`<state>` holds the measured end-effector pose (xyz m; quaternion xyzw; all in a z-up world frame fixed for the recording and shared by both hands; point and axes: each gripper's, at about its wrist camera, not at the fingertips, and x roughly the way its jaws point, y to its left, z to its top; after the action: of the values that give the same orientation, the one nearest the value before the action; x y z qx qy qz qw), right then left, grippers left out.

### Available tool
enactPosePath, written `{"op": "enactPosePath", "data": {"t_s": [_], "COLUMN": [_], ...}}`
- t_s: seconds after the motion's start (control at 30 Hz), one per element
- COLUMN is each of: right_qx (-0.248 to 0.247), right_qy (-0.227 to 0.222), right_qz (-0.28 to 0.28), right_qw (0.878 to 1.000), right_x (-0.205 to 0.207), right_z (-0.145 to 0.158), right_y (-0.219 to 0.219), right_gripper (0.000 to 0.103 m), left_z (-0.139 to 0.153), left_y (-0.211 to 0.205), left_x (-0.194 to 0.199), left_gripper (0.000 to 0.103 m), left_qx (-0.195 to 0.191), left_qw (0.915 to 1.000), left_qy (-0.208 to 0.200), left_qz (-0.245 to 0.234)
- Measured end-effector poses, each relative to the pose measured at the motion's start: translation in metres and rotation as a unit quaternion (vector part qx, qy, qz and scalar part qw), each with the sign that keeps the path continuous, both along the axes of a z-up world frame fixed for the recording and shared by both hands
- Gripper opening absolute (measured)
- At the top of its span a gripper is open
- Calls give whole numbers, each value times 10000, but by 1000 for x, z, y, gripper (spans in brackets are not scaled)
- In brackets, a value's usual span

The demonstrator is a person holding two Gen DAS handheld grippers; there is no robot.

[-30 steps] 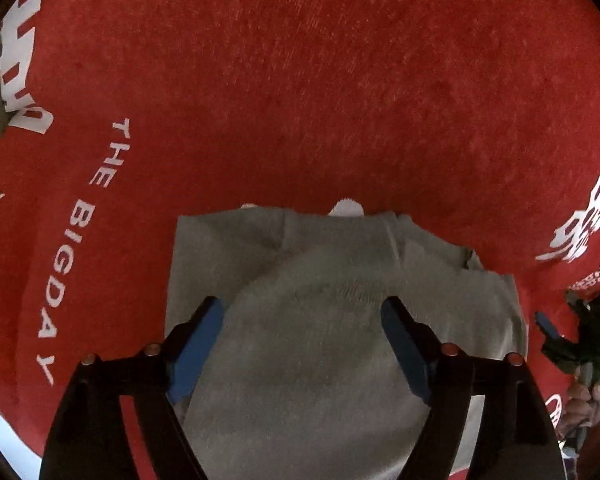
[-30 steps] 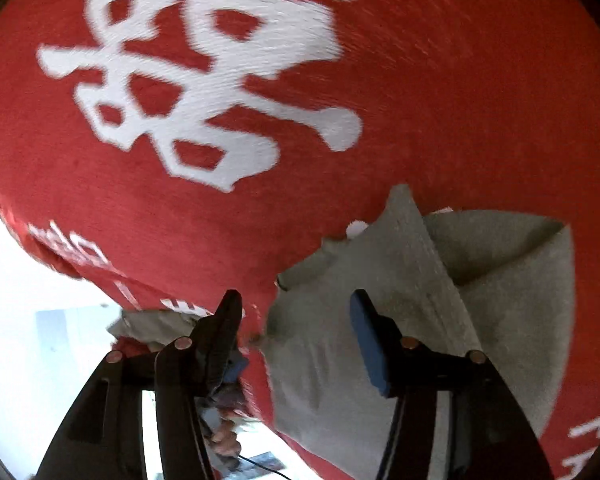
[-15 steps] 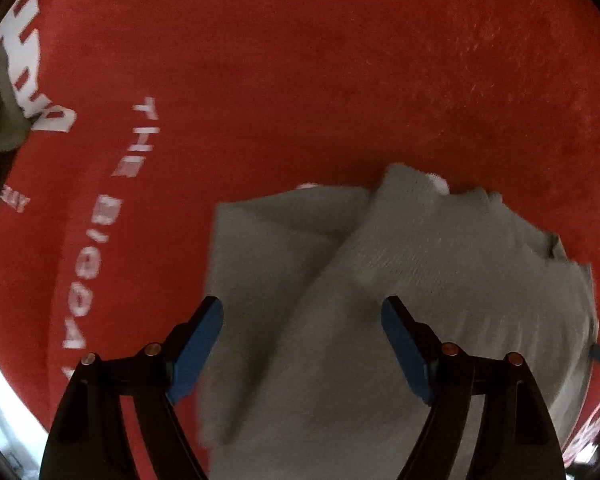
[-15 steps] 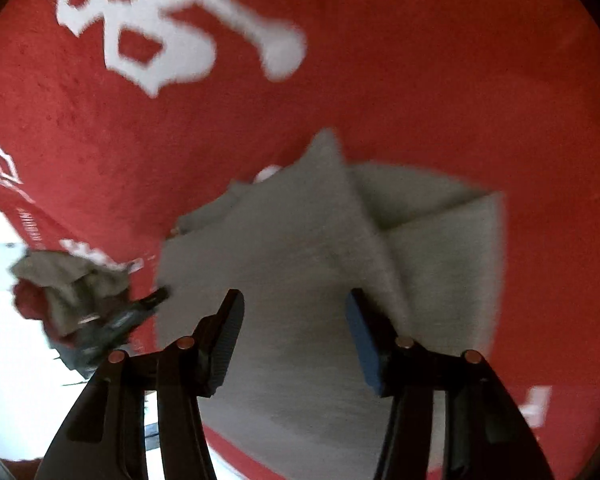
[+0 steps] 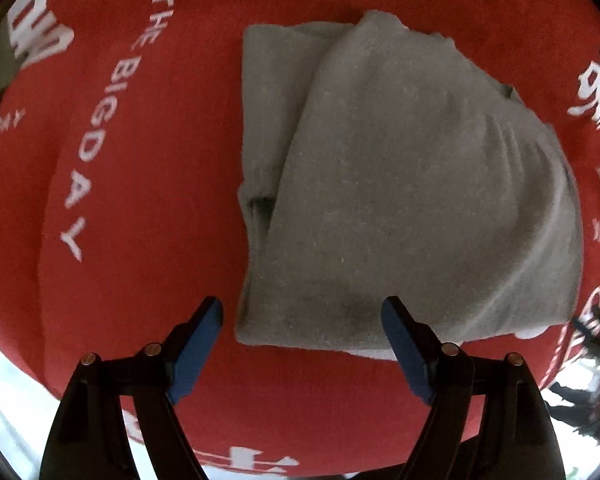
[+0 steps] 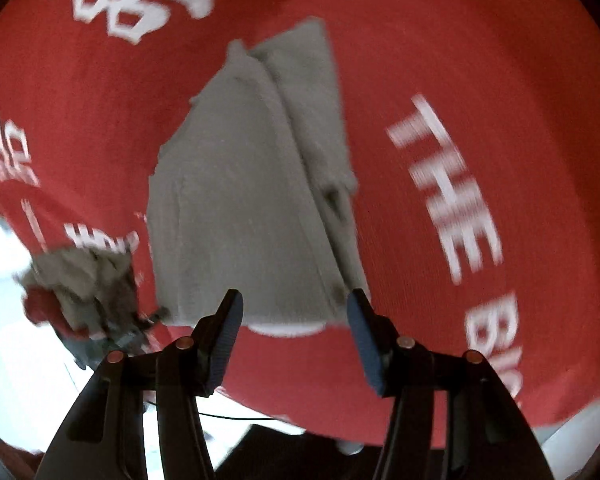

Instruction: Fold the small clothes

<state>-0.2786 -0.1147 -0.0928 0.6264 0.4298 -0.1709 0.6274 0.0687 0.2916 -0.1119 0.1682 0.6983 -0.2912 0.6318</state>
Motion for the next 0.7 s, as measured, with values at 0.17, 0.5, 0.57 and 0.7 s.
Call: {"op": "enactPosePath", "data": {"t_s": [0.17, 0.5, 0.57, 0.7], "right_qx": [315, 234, -48, -448], "right_qy": [-260, -270, -262, 151], "right_qz": [-759, -1486, -1239, -788], "right_qw": [9963, 9883, 9919, 9958], "right_x": [-3, 0, 5, 6], "right_z": [-23, -27, -10, -2], "right_y": [19, 40, 38, 31], "right_gripper": [58, 8, 7, 5], "left_z": [-10, -3, -7, -20], "left_y": [-4, 9, 13, 24], "left_x": [-2, 15, 14, 9], "left_gripper": [70, 8, 8, 8], "left_qx": [-353, -598, -534, -484], "left_qw": [9990, 9970, 9966, 9971], "left_qy": [198, 183, 86, -21], "left_qz": [-192, -466, -623, -585]}}
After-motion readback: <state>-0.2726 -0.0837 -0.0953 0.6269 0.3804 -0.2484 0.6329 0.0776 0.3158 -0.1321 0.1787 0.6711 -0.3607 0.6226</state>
